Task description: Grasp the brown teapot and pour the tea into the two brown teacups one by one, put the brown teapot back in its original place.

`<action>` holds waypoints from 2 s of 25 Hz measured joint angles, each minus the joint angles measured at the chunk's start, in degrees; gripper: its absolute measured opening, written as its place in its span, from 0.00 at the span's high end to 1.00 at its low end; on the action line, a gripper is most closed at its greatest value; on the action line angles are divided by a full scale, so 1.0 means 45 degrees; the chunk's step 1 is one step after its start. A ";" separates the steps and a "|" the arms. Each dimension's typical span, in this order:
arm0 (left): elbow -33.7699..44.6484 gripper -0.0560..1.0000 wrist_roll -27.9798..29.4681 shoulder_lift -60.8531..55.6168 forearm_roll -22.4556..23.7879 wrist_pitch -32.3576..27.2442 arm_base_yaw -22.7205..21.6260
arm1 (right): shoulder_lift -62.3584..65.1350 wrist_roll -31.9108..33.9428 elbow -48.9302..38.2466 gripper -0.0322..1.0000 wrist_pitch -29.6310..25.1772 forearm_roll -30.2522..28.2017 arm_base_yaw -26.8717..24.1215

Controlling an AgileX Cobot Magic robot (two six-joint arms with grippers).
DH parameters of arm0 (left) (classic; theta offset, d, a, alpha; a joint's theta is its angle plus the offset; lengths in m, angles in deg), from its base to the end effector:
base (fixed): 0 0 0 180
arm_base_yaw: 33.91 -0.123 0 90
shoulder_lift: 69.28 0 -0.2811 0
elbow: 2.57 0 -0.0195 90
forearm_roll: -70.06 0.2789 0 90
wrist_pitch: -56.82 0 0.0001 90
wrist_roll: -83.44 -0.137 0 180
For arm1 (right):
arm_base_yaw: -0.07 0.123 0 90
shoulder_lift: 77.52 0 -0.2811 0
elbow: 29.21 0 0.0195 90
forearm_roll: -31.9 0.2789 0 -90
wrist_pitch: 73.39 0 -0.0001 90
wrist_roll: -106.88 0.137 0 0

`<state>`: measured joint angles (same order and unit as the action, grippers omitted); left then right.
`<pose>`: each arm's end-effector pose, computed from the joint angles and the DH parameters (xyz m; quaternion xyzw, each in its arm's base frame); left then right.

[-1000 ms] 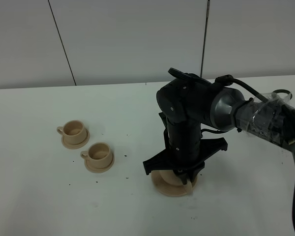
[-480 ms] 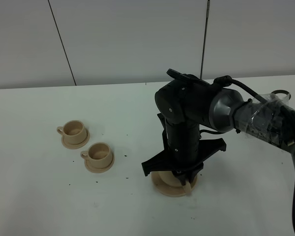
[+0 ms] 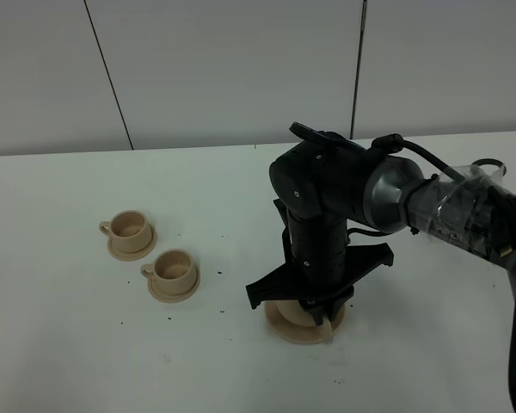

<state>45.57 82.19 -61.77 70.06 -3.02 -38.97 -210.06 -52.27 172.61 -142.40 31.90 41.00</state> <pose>0.0639 0.0057 0.2742 -0.0281 0.8452 0.0294 0.5329 0.3463 0.3003 0.1127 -0.1743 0.9847 0.0012 0.0020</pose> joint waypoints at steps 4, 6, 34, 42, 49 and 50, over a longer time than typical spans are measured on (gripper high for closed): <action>0.0000 0.66 0.0000 0.0000 0.0000 0.0000 0.0000 | 0.0000 0.0017 0.0000 0.88 -0.0015 0.0131 0.0000; 0.0000 0.66 0.0000 0.0000 0.0000 0.0000 0.0000 | 0.0000 0.0017 0.0000 0.88 -0.0015 0.0213 0.0000; 0.0000 0.66 -0.0012 0.0000 0.0000 0.0000 0.0000 | -0.0417 0.0016 0.0000 0.64 -0.0198 0.0564 0.0000; 0.0000 0.66 -0.0024 0.0000 0.0000 0.0000 0.0000 | -0.0417 -0.0112 0.0000 0.69 -0.0244 0.0355 0.0000; 0.0000 0.66 -0.0024 0.0000 0.0000 0.0000 0.0000 | -0.0417 -0.0401 0.0000 0.70 -0.0258 0.0204 0.0000; 0.0000 0.66 -0.0024 0.0000 0.0000 0.0000 0.0000 | -0.0417 -0.0449 0.0000 0.70 -0.0270 0.0191 0.0000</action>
<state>45.57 82.08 -61.77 70.06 -3.02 -38.97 -211.94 -54.29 172.61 -143.62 32.76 41.00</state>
